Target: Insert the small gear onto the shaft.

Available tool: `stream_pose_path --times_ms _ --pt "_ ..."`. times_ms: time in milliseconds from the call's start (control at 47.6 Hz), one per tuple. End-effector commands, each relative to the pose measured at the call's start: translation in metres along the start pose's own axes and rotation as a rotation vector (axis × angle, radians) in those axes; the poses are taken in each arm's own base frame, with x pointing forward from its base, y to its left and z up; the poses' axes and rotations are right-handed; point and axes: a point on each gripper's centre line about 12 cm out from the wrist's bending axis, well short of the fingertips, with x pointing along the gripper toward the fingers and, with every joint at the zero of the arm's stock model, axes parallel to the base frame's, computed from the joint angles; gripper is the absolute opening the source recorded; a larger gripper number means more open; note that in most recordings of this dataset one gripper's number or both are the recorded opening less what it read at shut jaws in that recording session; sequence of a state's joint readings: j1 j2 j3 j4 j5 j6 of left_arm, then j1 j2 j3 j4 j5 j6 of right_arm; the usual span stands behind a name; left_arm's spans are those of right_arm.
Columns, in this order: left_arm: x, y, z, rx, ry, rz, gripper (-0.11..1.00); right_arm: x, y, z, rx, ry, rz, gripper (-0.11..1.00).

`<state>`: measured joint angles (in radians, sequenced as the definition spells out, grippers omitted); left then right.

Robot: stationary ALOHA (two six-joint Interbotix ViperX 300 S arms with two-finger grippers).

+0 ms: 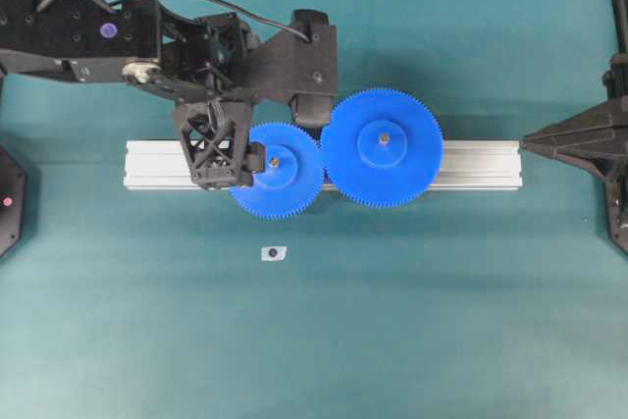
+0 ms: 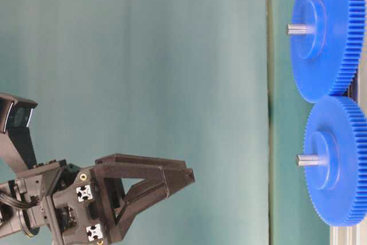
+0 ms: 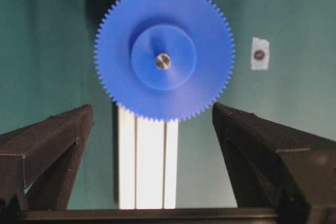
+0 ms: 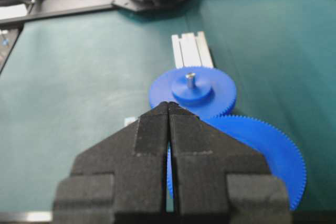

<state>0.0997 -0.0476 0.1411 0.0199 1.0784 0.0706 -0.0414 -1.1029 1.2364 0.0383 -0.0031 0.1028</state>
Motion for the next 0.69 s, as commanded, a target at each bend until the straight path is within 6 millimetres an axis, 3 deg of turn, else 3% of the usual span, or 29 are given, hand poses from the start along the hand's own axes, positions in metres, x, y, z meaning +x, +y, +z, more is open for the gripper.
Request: stream_pose_path --times_ms 0,673 --pt "-0.0175 -0.001 0.0042 0.003 -0.054 0.004 0.9 0.001 0.0003 0.0041 0.011 -0.009 0.0 -0.01" --pt "-0.0122 -0.0077 0.0041 0.0 -0.054 -0.004 0.9 0.001 0.0003 0.0041 0.009 -0.009 0.0 -0.01"
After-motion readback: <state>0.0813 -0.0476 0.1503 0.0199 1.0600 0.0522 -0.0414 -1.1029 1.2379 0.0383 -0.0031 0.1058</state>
